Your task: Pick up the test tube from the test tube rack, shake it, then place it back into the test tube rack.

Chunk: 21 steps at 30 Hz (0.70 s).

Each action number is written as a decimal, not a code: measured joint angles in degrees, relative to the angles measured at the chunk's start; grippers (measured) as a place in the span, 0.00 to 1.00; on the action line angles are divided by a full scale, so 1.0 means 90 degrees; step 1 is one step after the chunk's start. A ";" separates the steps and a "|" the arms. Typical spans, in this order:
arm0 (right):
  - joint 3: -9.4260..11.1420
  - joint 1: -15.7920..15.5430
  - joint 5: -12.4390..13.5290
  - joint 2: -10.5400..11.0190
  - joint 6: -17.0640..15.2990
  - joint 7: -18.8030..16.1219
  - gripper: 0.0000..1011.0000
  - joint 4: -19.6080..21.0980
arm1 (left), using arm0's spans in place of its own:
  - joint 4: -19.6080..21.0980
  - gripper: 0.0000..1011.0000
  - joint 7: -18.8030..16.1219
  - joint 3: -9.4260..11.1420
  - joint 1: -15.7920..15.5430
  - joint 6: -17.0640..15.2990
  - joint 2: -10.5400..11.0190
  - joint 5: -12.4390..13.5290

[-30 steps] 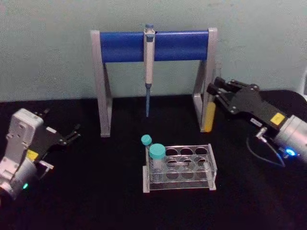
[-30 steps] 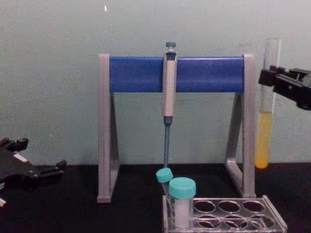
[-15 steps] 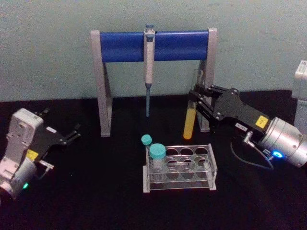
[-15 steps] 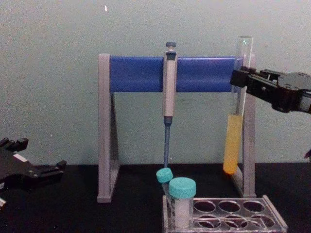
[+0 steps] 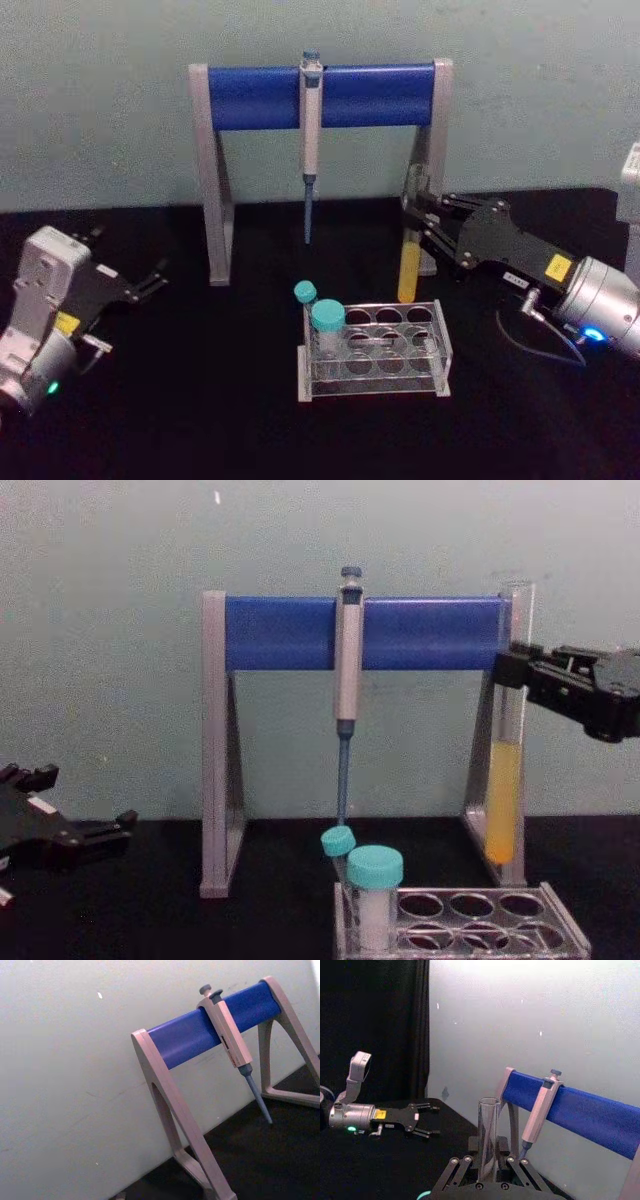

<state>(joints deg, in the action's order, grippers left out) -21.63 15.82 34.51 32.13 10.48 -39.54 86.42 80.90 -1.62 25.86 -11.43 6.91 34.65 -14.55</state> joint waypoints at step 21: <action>-0.0185 0.0178 0.0006 -0.0232 0.0083 -0.0193 0.23 -0.0482 | 0.0000 0.99 0.0000 0.0000 0.0000 0.0000 0.0000 0.0000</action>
<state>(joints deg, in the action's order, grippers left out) -23.30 17.42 34.56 30.04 11.22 -41.28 82.08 80.90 -1.62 25.86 -11.43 6.91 34.65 -14.55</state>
